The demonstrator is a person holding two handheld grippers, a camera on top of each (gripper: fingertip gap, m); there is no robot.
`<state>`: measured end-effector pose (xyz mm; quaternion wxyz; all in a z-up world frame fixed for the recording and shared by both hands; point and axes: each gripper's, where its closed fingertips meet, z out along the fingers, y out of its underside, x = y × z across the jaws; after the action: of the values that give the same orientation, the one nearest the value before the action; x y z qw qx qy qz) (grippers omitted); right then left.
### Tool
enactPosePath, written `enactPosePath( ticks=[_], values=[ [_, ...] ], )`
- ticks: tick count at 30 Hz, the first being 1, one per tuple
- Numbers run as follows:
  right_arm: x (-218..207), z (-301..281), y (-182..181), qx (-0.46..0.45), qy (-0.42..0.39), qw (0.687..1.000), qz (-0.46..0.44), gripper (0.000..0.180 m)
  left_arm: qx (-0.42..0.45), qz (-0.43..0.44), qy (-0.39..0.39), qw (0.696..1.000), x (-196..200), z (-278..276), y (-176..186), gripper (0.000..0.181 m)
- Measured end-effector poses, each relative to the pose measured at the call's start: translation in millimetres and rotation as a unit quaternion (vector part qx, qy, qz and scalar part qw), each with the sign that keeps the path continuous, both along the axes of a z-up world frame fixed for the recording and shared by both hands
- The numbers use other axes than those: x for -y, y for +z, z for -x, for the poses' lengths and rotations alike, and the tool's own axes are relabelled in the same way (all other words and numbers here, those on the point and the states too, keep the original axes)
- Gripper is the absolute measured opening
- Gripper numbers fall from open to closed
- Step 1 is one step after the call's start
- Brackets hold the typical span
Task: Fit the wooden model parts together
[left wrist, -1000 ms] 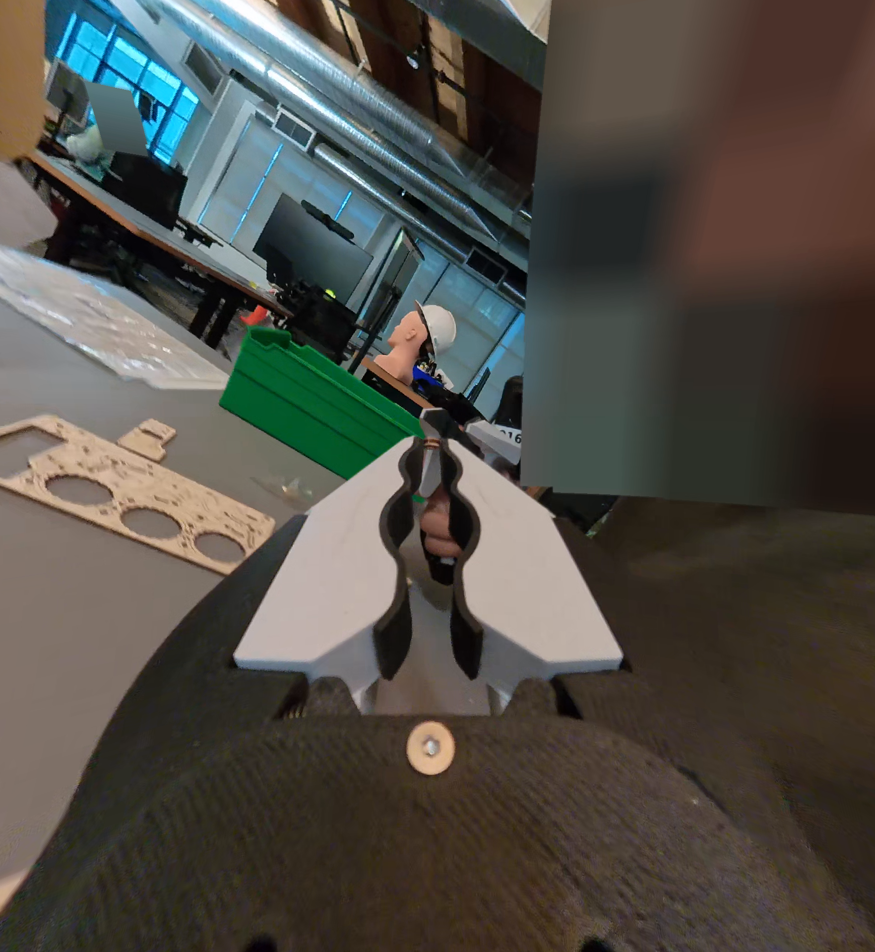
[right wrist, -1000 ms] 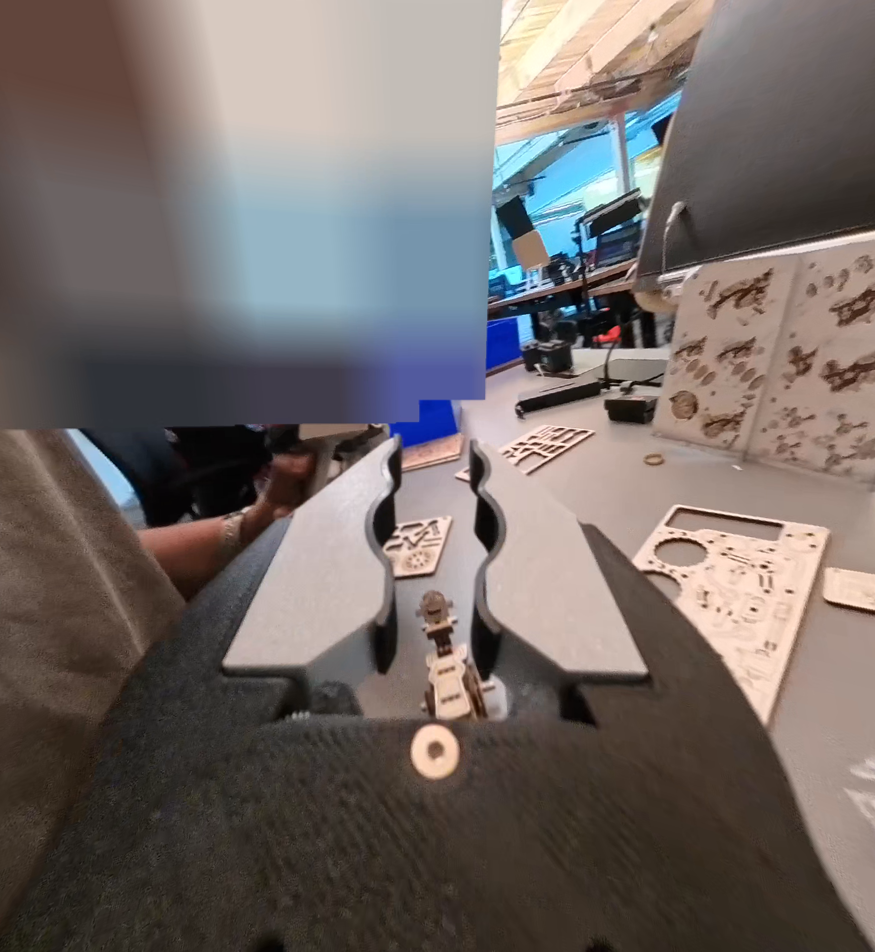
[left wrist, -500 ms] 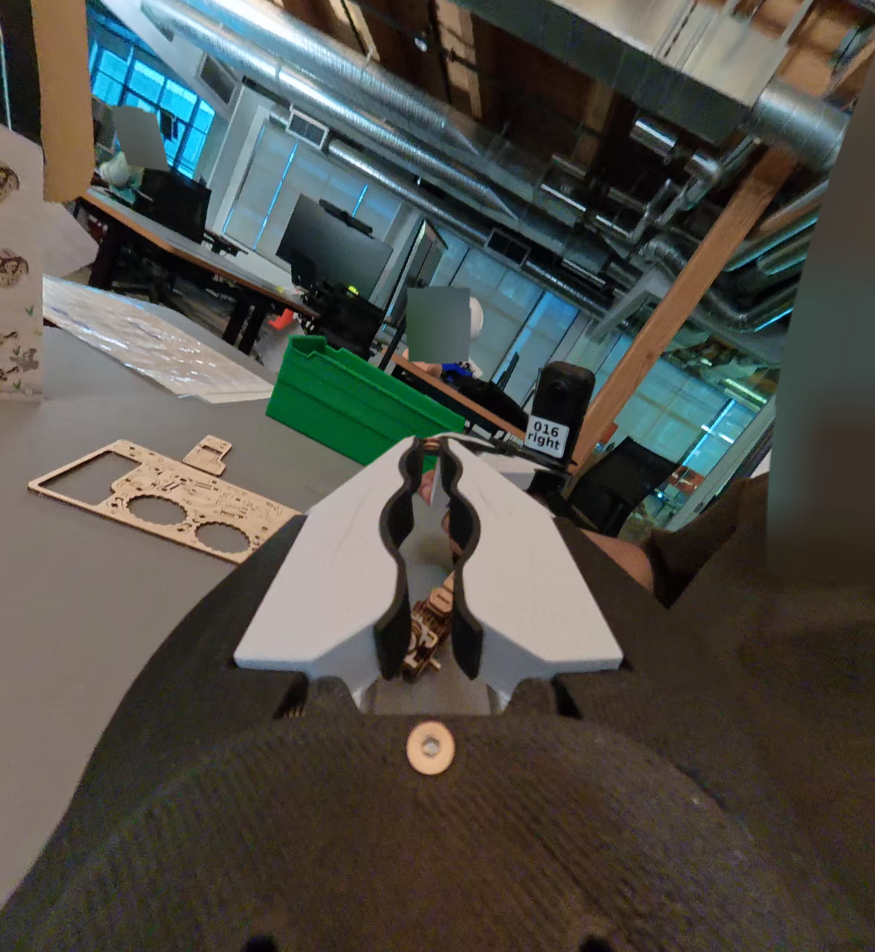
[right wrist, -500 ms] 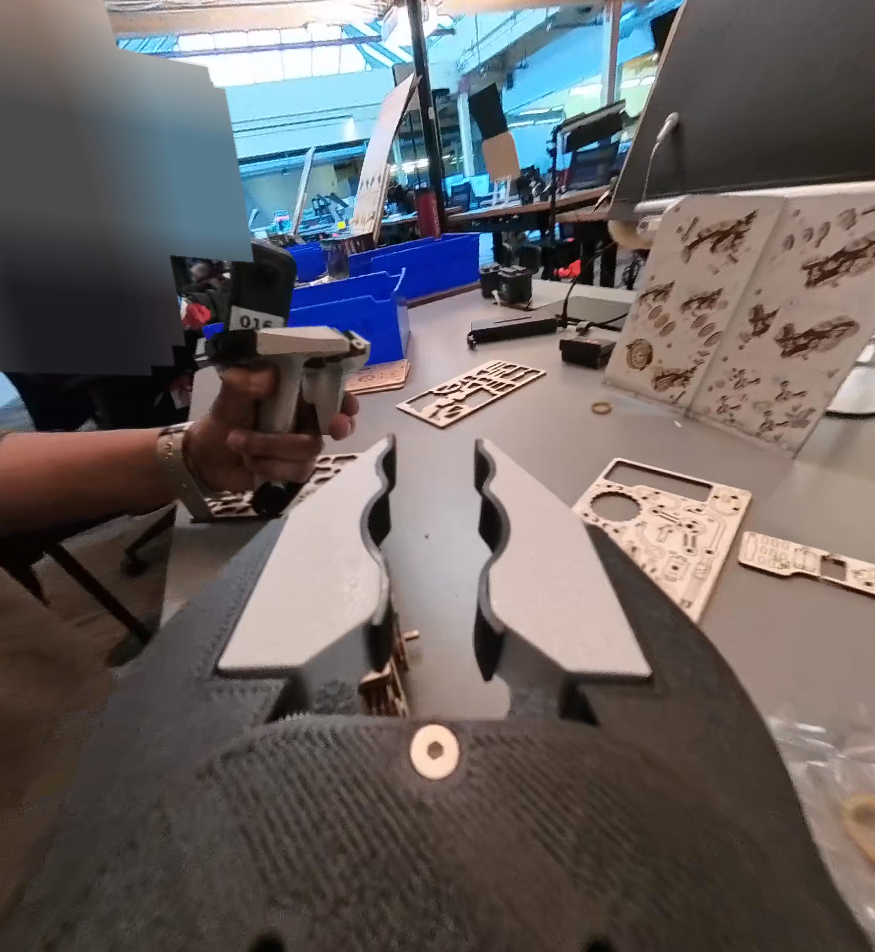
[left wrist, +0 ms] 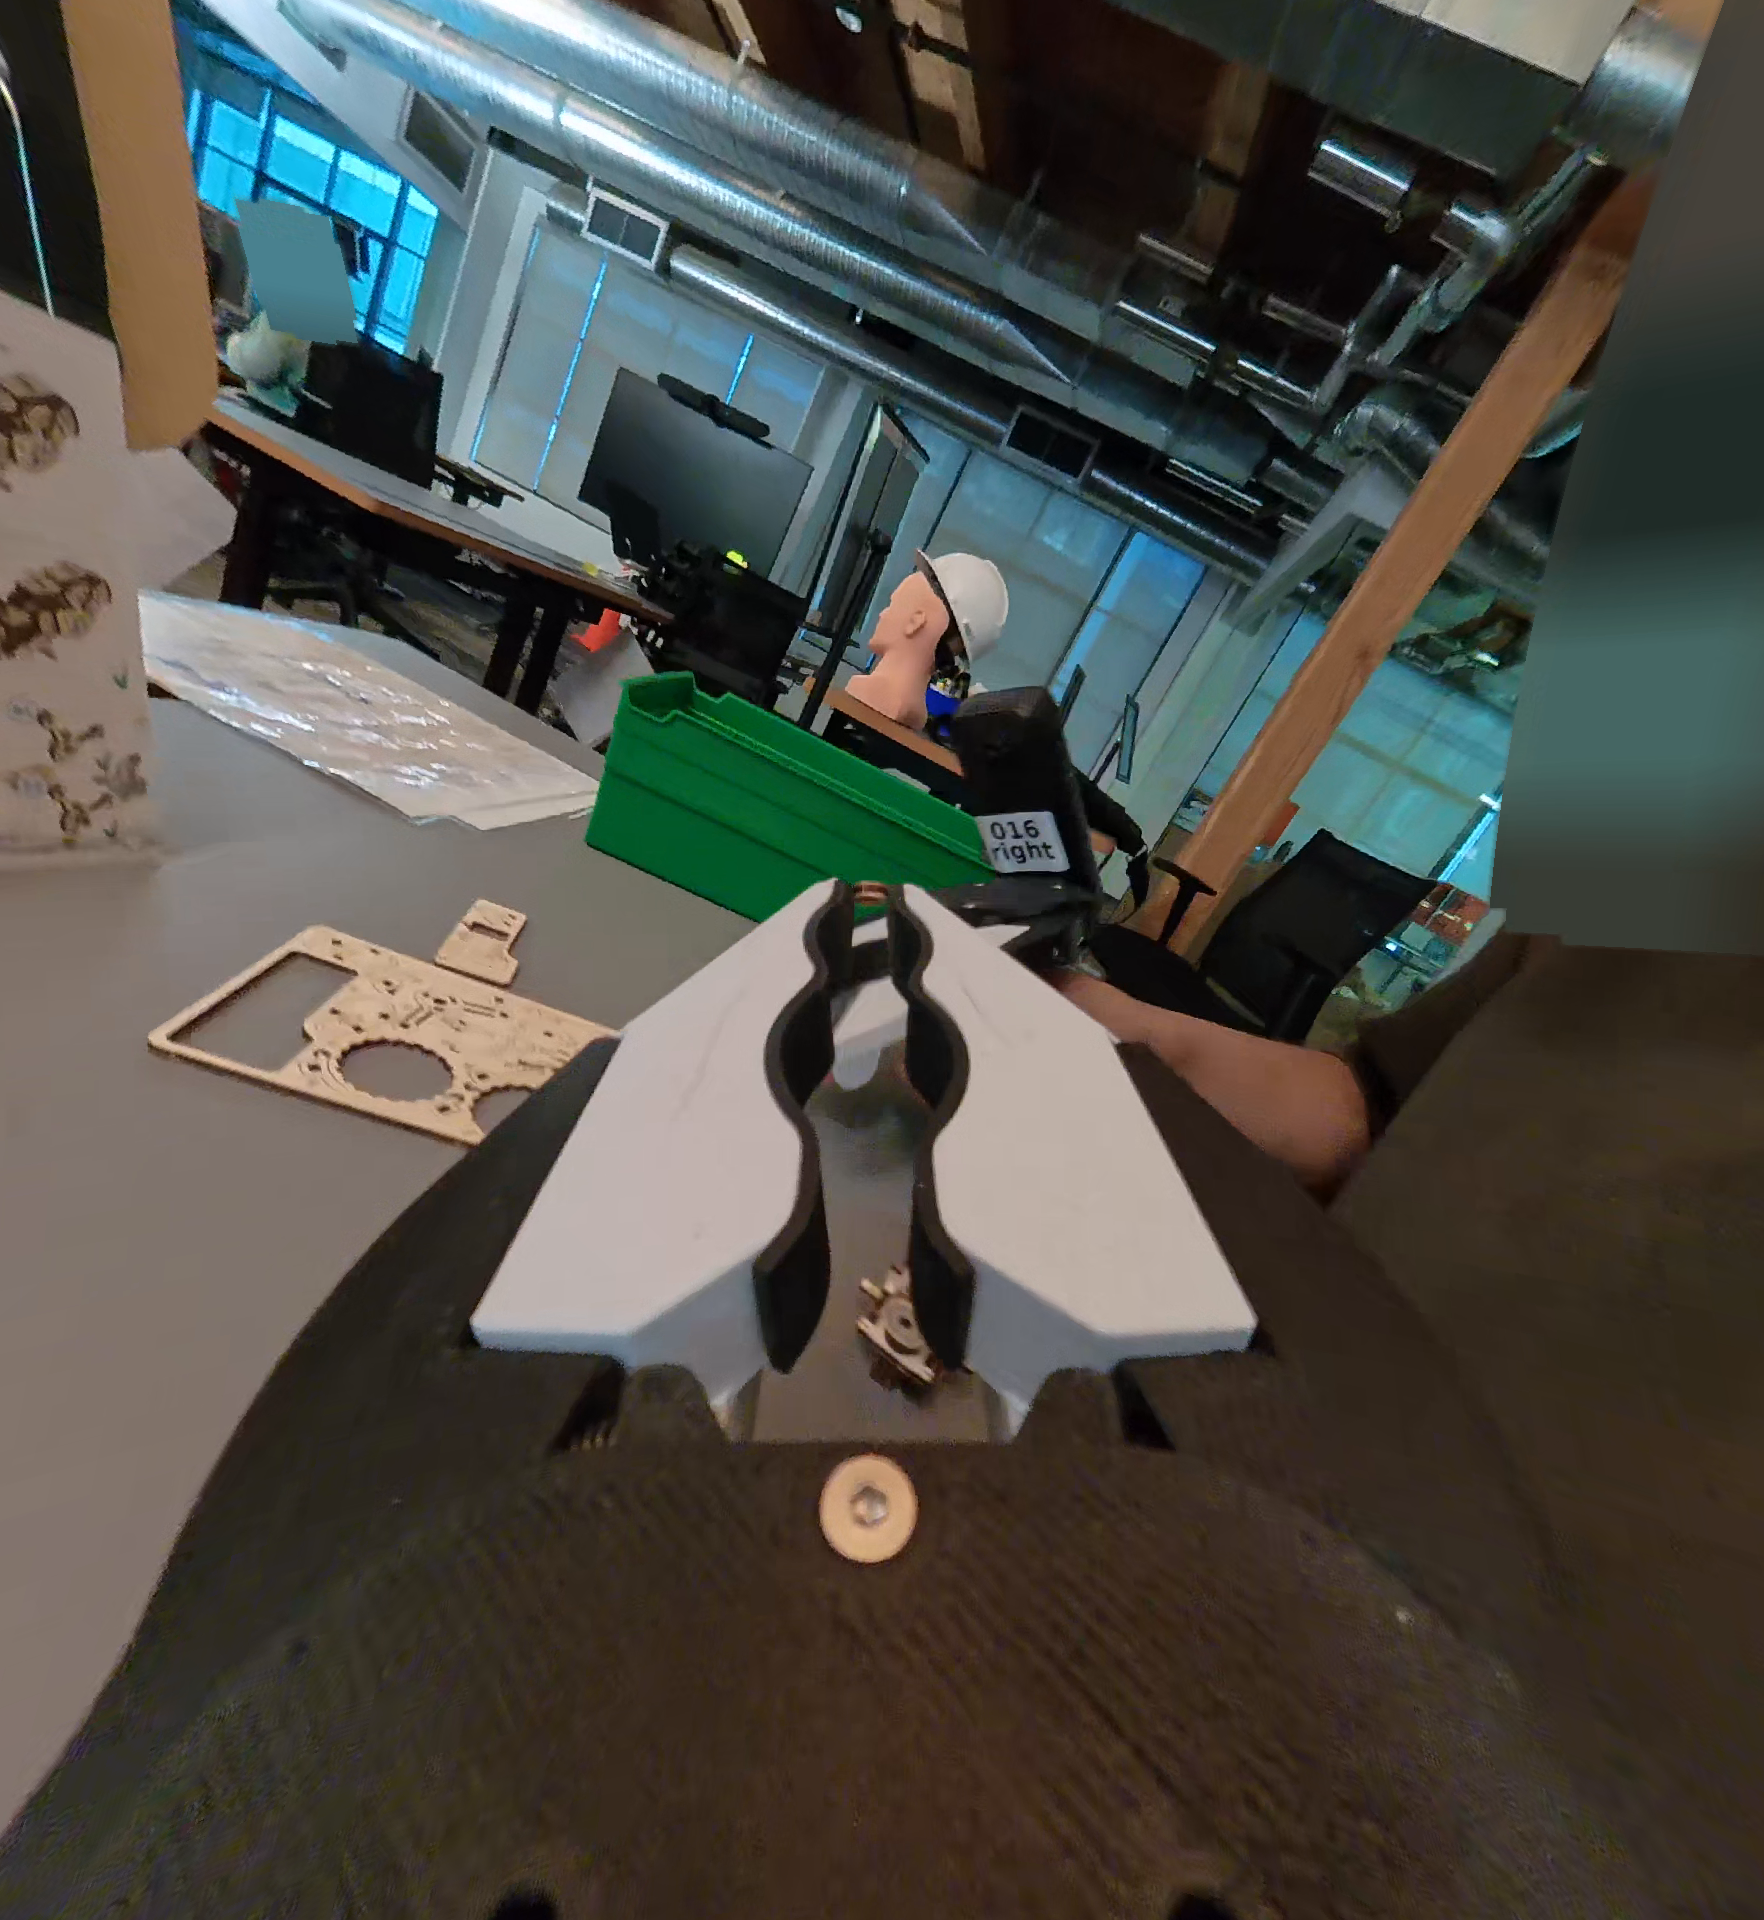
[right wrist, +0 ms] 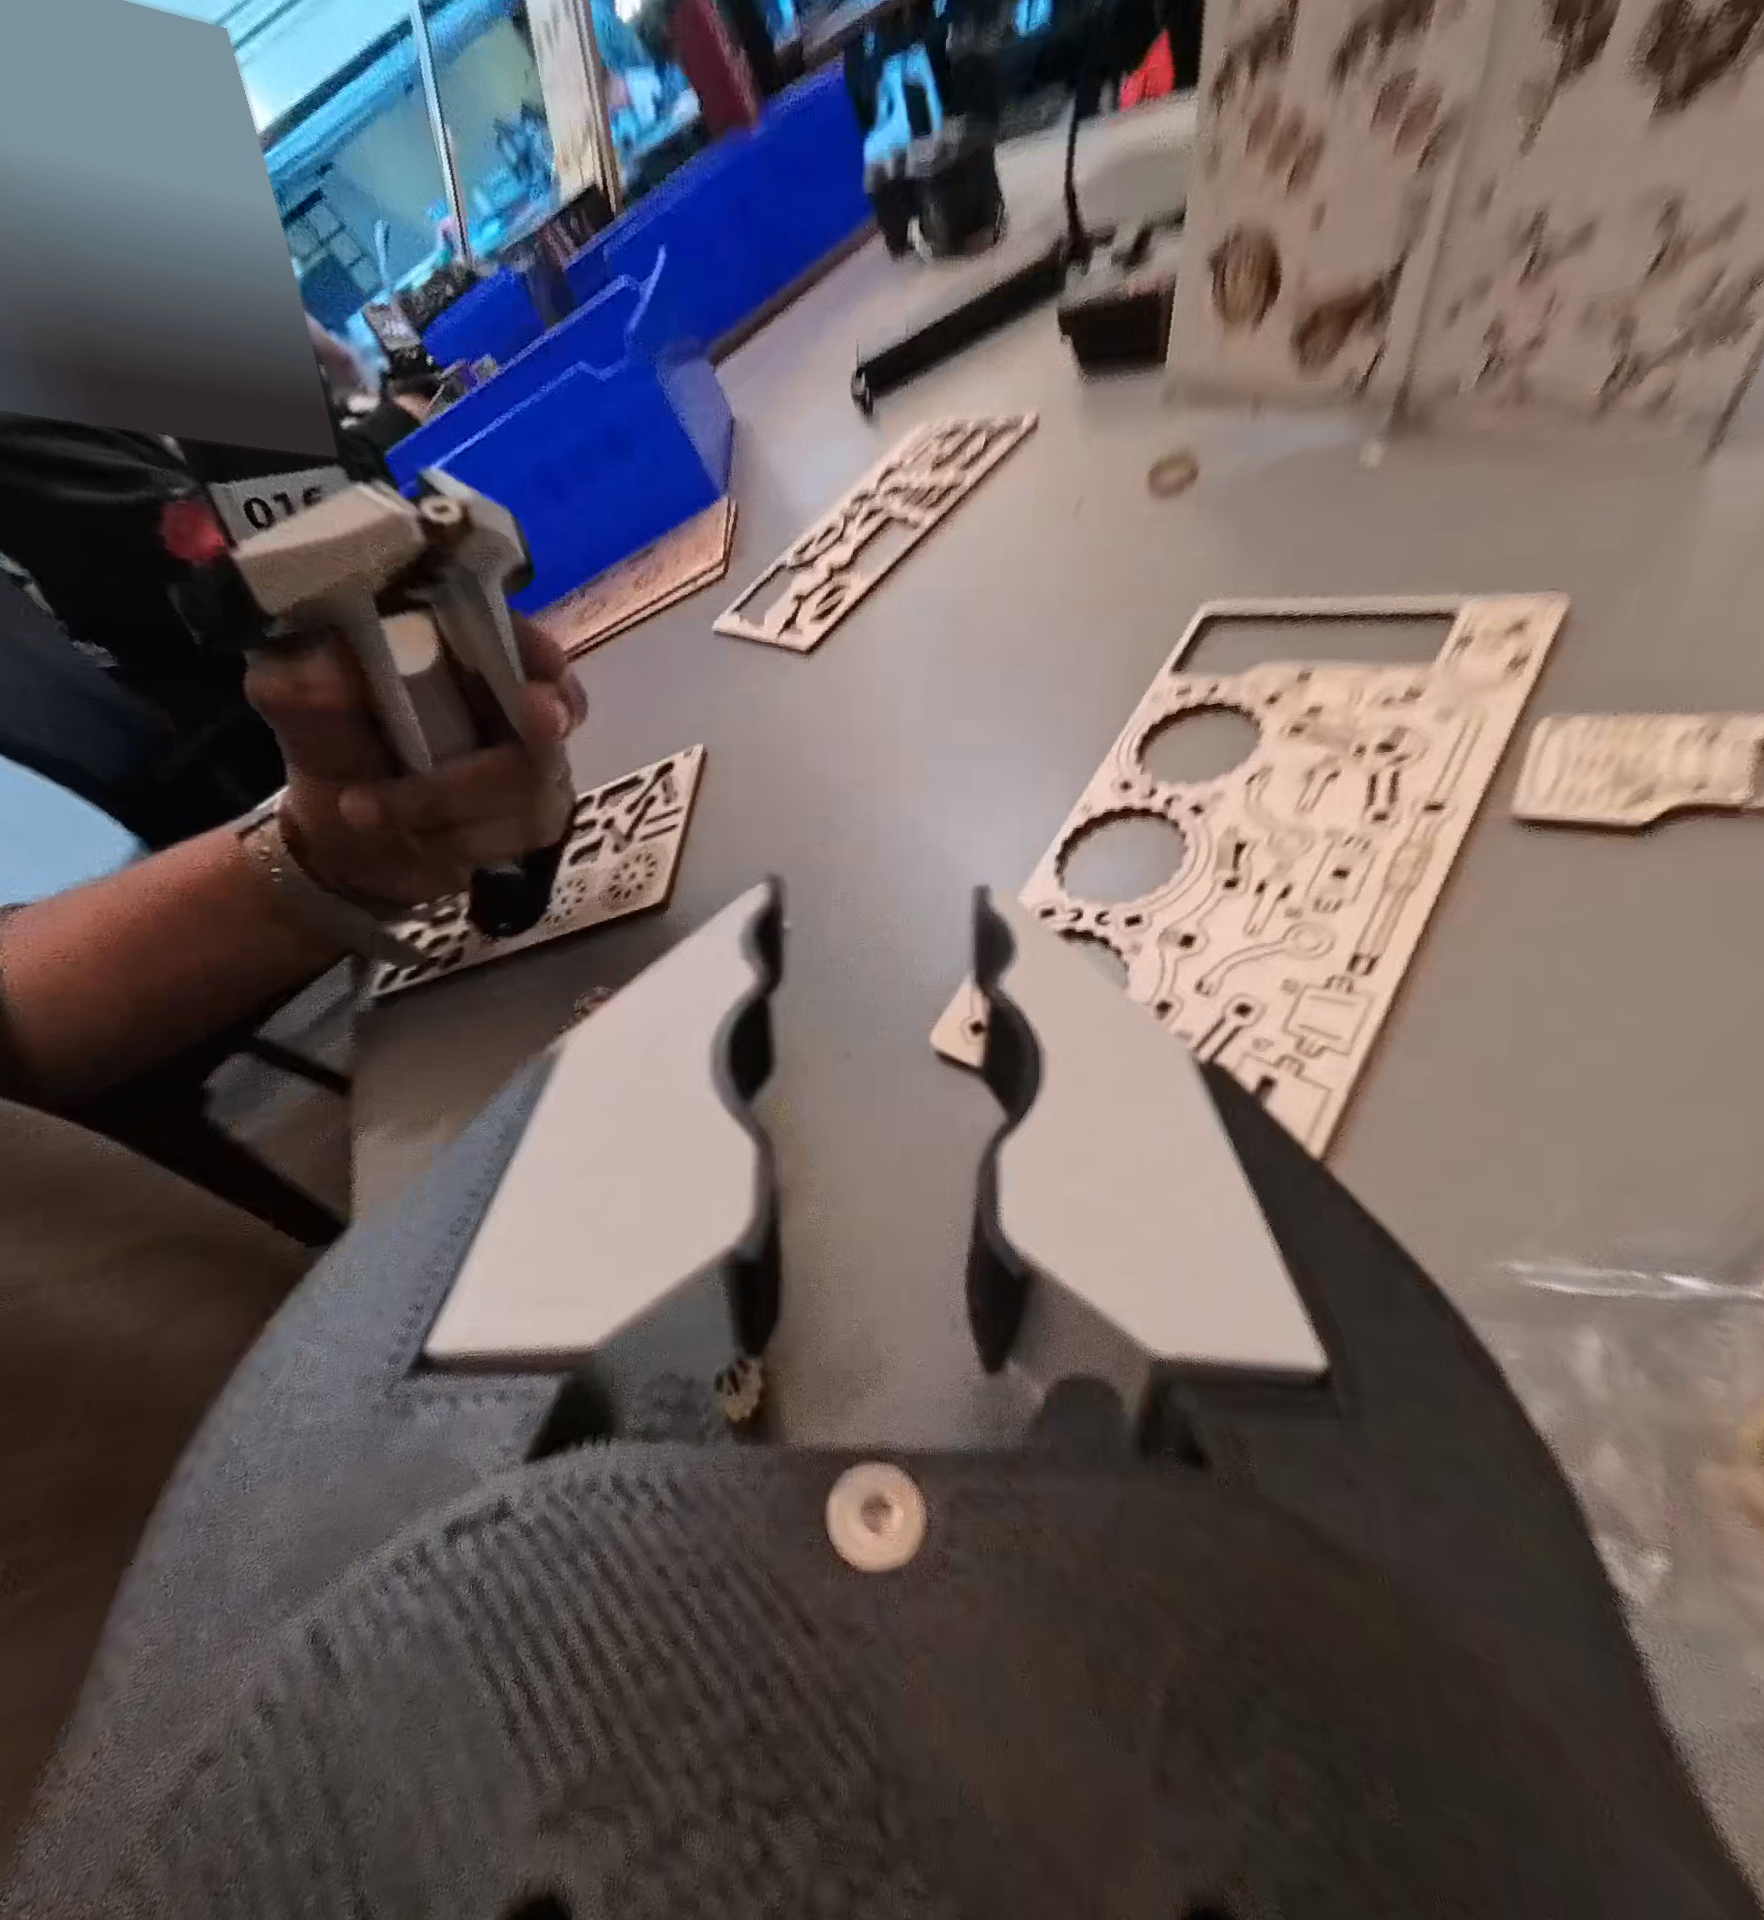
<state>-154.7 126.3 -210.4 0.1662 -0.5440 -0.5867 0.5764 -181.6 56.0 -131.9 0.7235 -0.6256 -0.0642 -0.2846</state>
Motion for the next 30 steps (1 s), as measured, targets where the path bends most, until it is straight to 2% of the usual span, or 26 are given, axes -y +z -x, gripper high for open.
enactPosePath(
  ticks=[2,6,9,14,23,30],
  values=[
    [5.4,4.4,-7.1,0.044,0.030,0.998,0.026,0.054,0.002,-0.003,0.001,1.000,-6.8,5.8,0.6,0.003],
    [15.7,6.0,-0.7,0.067,0.078,0.991,0.085,0.064,-0.002,-0.002,0.009,1.000,-13.4,11.0,-0.2,0.003],
    [14.9,3.0,4.0,0.040,0.078,0.994,0.073,0.055,-0.019,-0.001,0.013,1.000,-10.8,6.8,-0.5,0.003],
    [20.5,-5.6,2.4,0.020,0.095,0.994,-0.046,0.046,-0.018,0.004,0.007,1.000,-9.1,1.8,-3.2,0.003],
    [51.4,-22.1,1.9,0.009,0.122,0.964,-0.236,0.037,-0.021,0.011,0.033,0.999,9.4,8.9,-7.7,0.003],
    [62.6,-25.1,2.3,-0.018,0.135,0.964,-0.231,0.025,0.002,0.013,0.044,0.999,25.8,11.5,-10.1,0.003]
  ],
)
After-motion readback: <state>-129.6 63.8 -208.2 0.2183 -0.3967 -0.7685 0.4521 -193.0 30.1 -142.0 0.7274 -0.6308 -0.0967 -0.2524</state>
